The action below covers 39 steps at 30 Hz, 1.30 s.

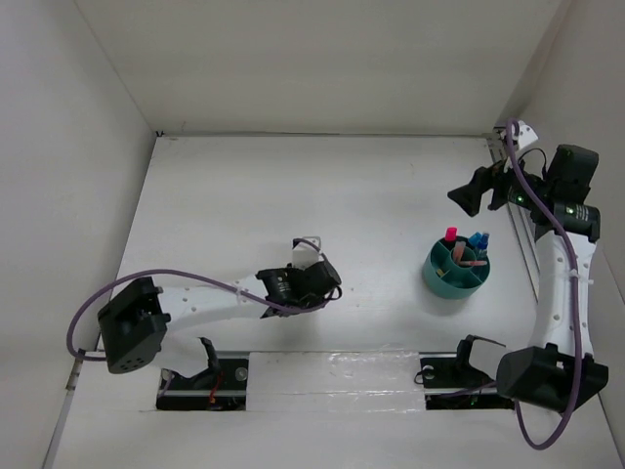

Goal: Sort the stationery into containers
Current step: Grab a piece of stationery with the left arm, then pass the stationery from the left arm to the right

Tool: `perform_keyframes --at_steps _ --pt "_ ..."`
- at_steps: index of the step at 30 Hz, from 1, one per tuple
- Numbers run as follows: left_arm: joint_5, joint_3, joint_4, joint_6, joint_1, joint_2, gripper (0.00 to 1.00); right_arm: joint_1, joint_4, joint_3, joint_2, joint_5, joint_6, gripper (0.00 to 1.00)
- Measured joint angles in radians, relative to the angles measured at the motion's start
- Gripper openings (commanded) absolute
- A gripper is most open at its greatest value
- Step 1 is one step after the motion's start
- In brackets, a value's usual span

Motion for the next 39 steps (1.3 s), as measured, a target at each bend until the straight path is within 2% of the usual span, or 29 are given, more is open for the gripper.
perform_keyframes --at_steps 9,17,22,29,32,34,36,39 --pt "-0.078 0.004 0.144 0.191 -0.056 -0.129 0.0 0.055 -0.151 0.042 0.031 -0.2 -0.134 1.0" --pt "-0.105 0.145 0.269 0.395 -0.056 -0.128 0.0 0.129 -0.302 0.087 0.023 -0.295 -0.318 1.0" --pt "-0.144 0.184 0.41 0.505 -0.056 -0.128 0.0 0.171 -0.336 0.099 0.05 -0.352 -0.351 1.0" --pt "-0.113 0.183 0.641 0.677 -0.056 -0.122 0.0 0.289 -0.341 0.095 0.054 -0.421 -0.352 1.0" --pt "-0.086 0.182 0.721 0.745 -0.056 -0.111 0.0 0.293 -0.29 0.086 0.022 -0.447 -0.277 1.0" --pt "-0.071 0.182 0.757 0.785 -0.056 -0.101 0.0 0.293 -0.161 0.039 -0.022 -0.451 -0.122 1.0" --pt "-0.063 0.182 0.79 0.821 -0.06 -0.094 0.0 0.293 0.055 -0.053 -0.084 -0.43 0.107 1.0" --pt "-0.072 0.182 0.832 0.863 -0.081 -0.078 0.0 0.315 0.197 -0.08 -0.104 -0.371 0.284 1.0"
